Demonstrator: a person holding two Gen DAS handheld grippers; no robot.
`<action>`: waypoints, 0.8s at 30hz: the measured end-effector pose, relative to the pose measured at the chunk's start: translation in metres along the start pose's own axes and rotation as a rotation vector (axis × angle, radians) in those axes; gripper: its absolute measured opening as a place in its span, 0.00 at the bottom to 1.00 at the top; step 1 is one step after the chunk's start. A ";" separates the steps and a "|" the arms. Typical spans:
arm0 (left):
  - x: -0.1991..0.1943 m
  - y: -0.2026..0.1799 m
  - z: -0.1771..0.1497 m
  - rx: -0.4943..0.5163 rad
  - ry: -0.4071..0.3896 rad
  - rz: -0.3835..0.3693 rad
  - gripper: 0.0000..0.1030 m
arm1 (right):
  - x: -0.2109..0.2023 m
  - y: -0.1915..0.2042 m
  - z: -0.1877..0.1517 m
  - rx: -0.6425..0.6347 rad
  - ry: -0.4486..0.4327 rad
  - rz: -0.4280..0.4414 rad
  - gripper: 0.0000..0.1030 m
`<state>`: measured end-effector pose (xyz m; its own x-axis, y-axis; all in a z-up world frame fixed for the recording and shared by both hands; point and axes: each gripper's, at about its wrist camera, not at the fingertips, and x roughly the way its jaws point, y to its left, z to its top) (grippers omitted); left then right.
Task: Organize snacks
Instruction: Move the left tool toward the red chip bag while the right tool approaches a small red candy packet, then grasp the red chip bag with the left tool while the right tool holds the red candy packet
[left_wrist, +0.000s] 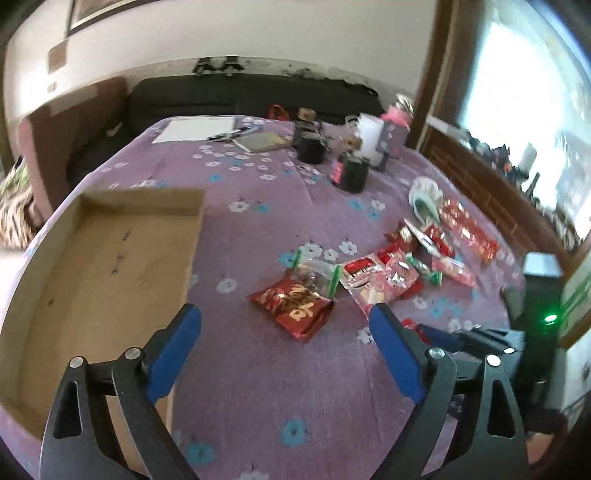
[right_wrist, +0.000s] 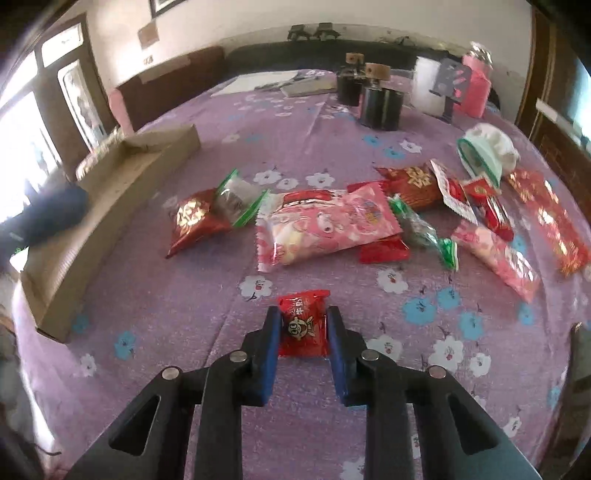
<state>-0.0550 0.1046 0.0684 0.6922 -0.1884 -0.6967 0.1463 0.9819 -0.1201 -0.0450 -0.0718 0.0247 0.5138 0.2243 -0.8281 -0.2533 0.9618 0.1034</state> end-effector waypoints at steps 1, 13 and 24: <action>0.008 -0.004 0.002 0.023 0.014 0.013 0.90 | -0.001 -0.005 -0.001 0.012 -0.011 0.003 0.24; 0.068 -0.017 0.009 0.148 0.125 0.091 0.82 | -0.005 -0.013 -0.007 0.021 -0.057 0.029 0.25; 0.043 -0.004 0.004 0.048 0.135 -0.013 0.00 | -0.006 -0.017 -0.008 0.048 -0.062 0.059 0.24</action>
<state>-0.0227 0.0930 0.0421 0.5887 -0.1939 -0.7847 0.1908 0.9767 -0.0982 -0.0501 -0.0906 0.0236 0.5493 0.2882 -0.7843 -0.2455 0.9529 0.1782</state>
